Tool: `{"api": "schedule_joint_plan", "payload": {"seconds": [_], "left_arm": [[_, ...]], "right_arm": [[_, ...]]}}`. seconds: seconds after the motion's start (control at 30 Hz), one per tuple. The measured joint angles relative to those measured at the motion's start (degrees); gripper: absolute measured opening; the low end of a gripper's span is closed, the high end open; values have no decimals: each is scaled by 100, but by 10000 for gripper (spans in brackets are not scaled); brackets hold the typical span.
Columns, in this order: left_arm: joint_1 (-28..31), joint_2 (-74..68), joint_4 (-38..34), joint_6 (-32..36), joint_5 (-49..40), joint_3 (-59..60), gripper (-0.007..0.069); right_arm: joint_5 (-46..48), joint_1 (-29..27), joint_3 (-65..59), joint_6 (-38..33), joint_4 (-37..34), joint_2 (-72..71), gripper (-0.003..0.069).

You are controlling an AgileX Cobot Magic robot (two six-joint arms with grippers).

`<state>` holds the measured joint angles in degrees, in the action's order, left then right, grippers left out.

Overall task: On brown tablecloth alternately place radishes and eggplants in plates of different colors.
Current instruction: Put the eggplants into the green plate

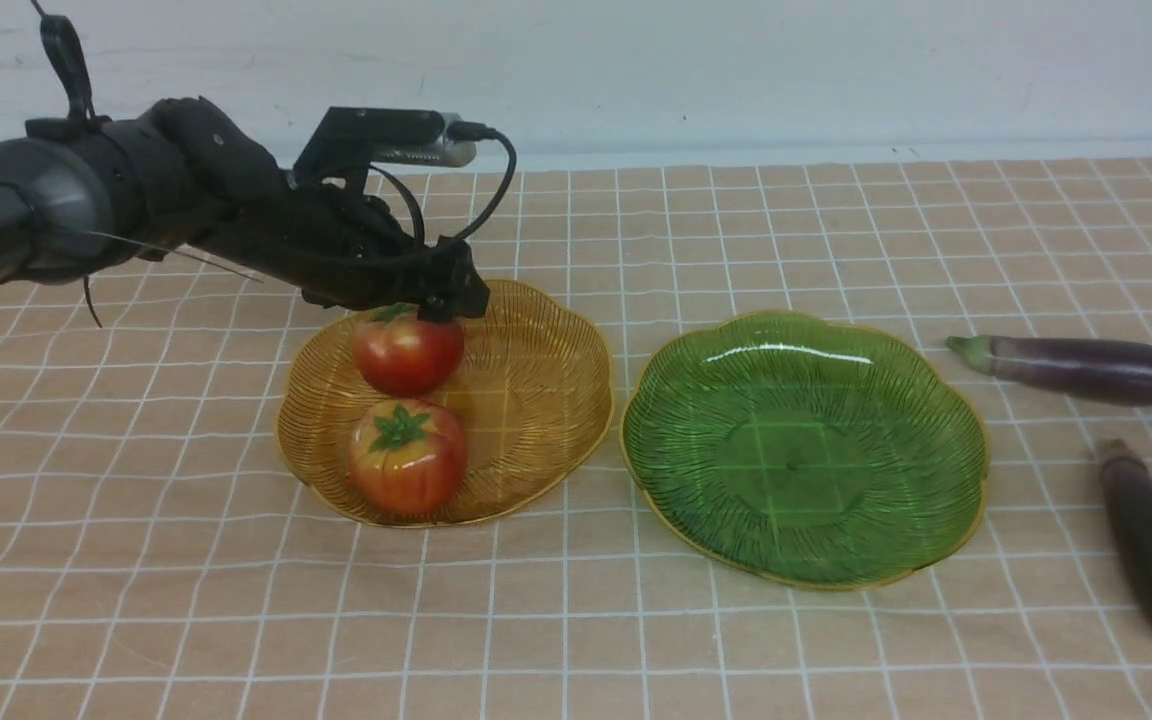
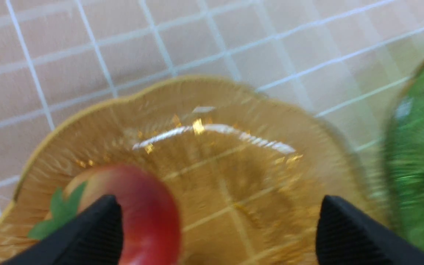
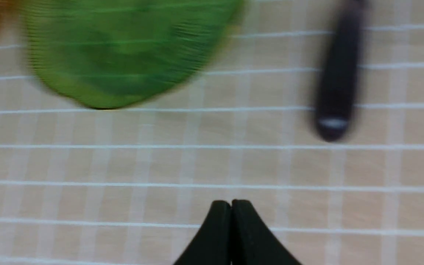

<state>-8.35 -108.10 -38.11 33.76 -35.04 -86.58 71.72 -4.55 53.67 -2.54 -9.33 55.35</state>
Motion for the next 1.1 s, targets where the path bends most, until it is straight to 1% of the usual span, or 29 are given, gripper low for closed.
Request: {"api": "schedule_joint_plan", "payload": {"seconds": [0.03,0.07,0.13,0.17,0.2,0.23,0.27,0.37,0.47,0.5,0.53,0.6,0.67,0.77,0.93,1.0,1.1], "left_arm": [[0,261,0,-80,-106,0,533],[0,490,12,-173,-228,0,439],[0,961,96,-282,-581,0,266],[0,1236,161,-308,-834,0,153],[0,1446,221,-323,-1012,0,89],[0,1717,318,-350,-1370,0,40],[0,1885,383,-389,-1581,0,21],[0,2315,493,-535,-2122,62,-2],[0,2796,394,-580,-2567,417,-4],[0,2920,360,-567,-2659,607,-4],[0,3126,325,-555,-2719,916,-4],[0,3533,323,-534,-2714,1398,-4],[0,3804,323,-521,-2641,1732,-4],[0,4180,323,-504,-2539,2156,-4],[0,4798,361,-479,-2448,2716,-4],[0,4999,372,-475,-2448,2848,-4],[0,5220,408,-475,-2458,2925,-4]], "right_arm": [[-37,0,0,307,469,108,-13],[-83,0,0,576,824,212,-13],[-262,0,0,1069,1398,467,-6],[-370,-7,0,1228,1576,650,2],[-515,-7,0,1284,1639,824,21],[-685,-7,7,1333,1655,1048,50],[-812,-7,12,1341,1655,1223,76],[-1328,-7,18,1432,1649,1903,204],[-1781,-7,97,1616,1528,2571,366],[-1875,-7,152,1643,1514,2786,415],[-1954,-7,256,1658,1508,3098,479],[-2006,-7,418,1658,1508,3511,547],[-2026,-7,568,1658,1508,3821,589],[-2046,-7,756,1725,1508,4308,613],[-2046,-7,1006,1713,1498,4880,605],[-2024,-7,1101,1693,1463,5111,573],[-1962,-7,1165,1673,1403,5282,495]]}}
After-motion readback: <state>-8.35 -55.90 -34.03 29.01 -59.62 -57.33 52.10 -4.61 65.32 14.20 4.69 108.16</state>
